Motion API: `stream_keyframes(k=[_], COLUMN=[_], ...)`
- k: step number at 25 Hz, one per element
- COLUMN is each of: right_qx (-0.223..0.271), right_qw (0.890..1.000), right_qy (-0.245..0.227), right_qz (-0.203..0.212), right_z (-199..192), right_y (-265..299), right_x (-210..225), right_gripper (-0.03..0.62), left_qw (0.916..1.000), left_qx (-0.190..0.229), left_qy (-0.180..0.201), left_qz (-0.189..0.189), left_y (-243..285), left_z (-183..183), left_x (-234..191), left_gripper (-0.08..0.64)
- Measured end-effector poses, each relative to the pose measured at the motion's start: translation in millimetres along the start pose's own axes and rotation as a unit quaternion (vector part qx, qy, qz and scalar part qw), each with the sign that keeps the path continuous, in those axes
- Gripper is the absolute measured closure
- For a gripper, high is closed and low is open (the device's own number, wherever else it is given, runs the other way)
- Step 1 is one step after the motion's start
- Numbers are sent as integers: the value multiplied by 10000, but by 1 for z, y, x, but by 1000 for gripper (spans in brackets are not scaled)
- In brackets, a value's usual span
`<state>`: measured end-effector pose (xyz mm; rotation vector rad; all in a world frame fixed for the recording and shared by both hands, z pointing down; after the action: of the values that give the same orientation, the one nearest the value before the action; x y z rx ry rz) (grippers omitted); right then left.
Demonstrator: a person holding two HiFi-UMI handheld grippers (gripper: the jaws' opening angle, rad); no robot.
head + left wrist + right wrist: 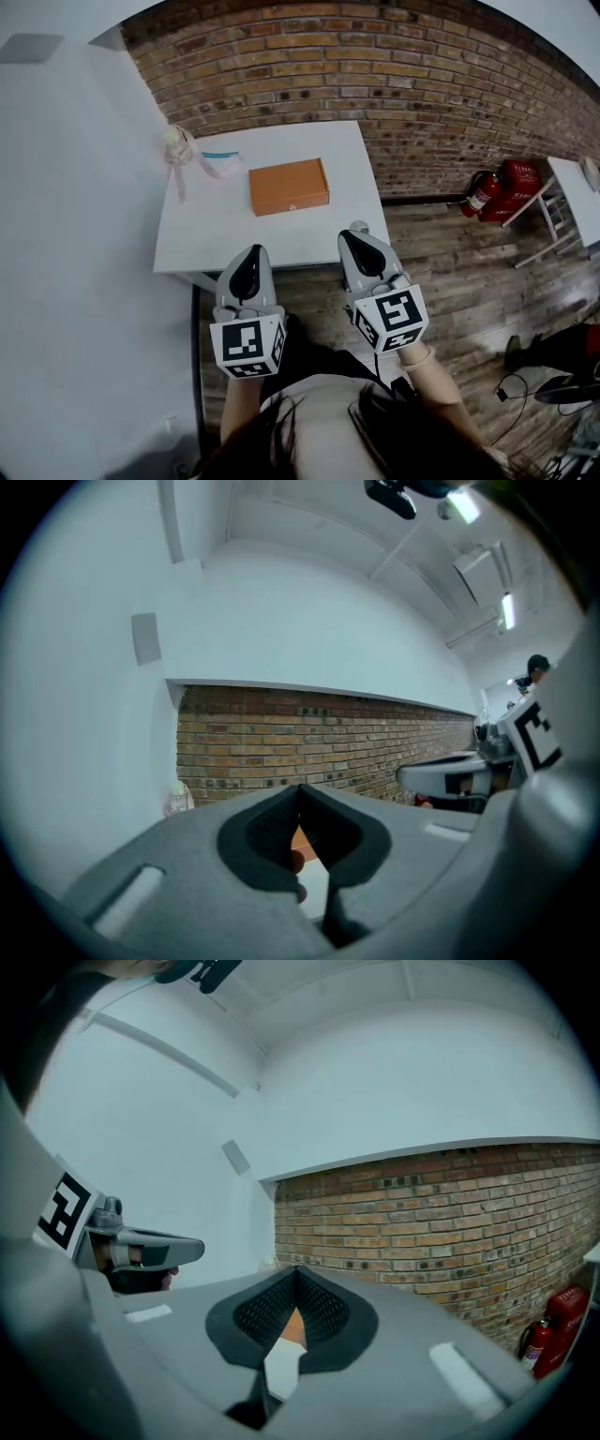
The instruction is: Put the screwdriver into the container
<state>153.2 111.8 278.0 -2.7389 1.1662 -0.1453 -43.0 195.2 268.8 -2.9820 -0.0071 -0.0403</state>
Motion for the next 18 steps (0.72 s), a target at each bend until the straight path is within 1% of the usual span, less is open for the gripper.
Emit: stream_keyframes(k=[7,18], right_qx=[13,-34], right_qw=[10000,10000], right_qy=[-63,-46], right_qz=[22,-39], right_z=[-1,-8], right_y=[-13,-33], right_x=[-8,-16], right_gripper=[588,588], left_qw=[9999,9998], left_qx=[131,144], left_qy=[-49,-64], left_qz=[-15,-118], left_y=[-18,-33], left_z=[8,5], left_x=[2,11], left_gripper=[560,560])
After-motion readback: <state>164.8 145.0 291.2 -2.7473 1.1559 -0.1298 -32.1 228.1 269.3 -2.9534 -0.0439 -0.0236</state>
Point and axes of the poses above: the fingertips, and each gripper's own axes: y forward along the fingers, x to its right, z out of its top, the point moved 10 cm from there along -y, backward along the fingers, and after that the axes turned 15 degrees about x, right-handed, at the moved point
